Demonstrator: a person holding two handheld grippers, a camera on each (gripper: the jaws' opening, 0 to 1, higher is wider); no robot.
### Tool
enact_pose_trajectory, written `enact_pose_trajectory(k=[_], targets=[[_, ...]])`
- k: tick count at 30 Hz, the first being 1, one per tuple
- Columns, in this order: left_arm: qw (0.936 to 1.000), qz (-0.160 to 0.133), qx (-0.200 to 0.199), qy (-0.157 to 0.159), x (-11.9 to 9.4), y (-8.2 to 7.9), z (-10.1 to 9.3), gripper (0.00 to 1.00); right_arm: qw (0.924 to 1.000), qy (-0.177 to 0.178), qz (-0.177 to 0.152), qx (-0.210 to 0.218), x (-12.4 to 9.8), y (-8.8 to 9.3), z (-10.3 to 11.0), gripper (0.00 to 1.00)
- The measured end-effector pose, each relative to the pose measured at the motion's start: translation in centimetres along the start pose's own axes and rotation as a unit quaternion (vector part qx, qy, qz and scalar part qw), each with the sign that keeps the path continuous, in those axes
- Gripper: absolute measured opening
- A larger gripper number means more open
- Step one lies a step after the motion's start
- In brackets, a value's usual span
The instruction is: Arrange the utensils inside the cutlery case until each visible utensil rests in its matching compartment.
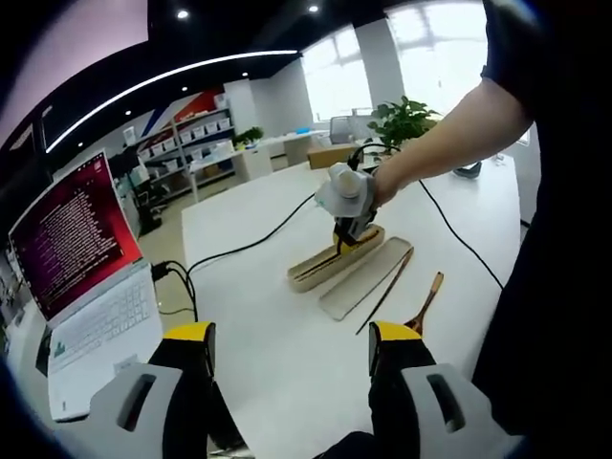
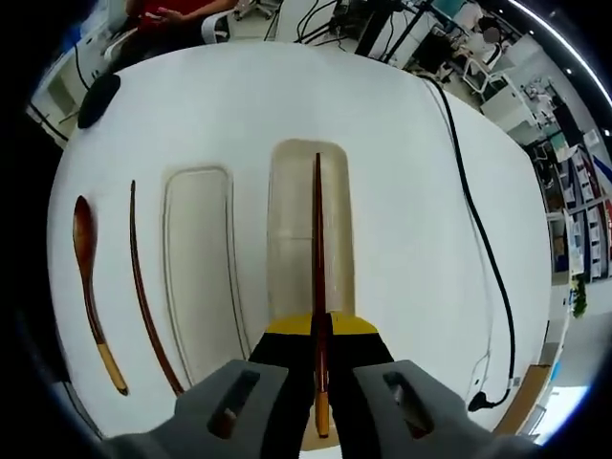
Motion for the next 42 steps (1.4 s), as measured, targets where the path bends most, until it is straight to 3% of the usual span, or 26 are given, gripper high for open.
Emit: enact_pose_trajectory(k=[17,21,32,42], targets=[[1.0,0.001,0.0,0.002,-0.1,-0.1,-0.7,0.67,1.0,0.003,0.003,-0.004,0.5,0.3,0.1,0.0],[1.0,0.004,-0.001,-0.002,-0.3,0.1,-0.7,0.67,0.9995,0.023,0.02,-0.008,0.6,0.3,0.0,0.0],[0.9999,-0.001,-0.015,-0.001,-0.7,-0.1,-0.9,0.67,0.9995,0.031,0.009,-0.003,-0.3,0.3,0.4,0.05],[0.9998,-0.013,-0.003,-0.011,-1.3,-0.8,-0.8,0.67,0.9983,0.053,-0.023,0.002,-2.6,0.4,1.2,0.13]])
Point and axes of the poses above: the point that each gripper's makers call its tool centre point, and the gripper's own axes: x roughly forward along the fingers, z roughly to its left, y roughly out of its underside, the point moved 10 cm from there along -x, roughly backward along the fingers, and after that the axes turned 11 degrees about -y, right-handed, at the moved point
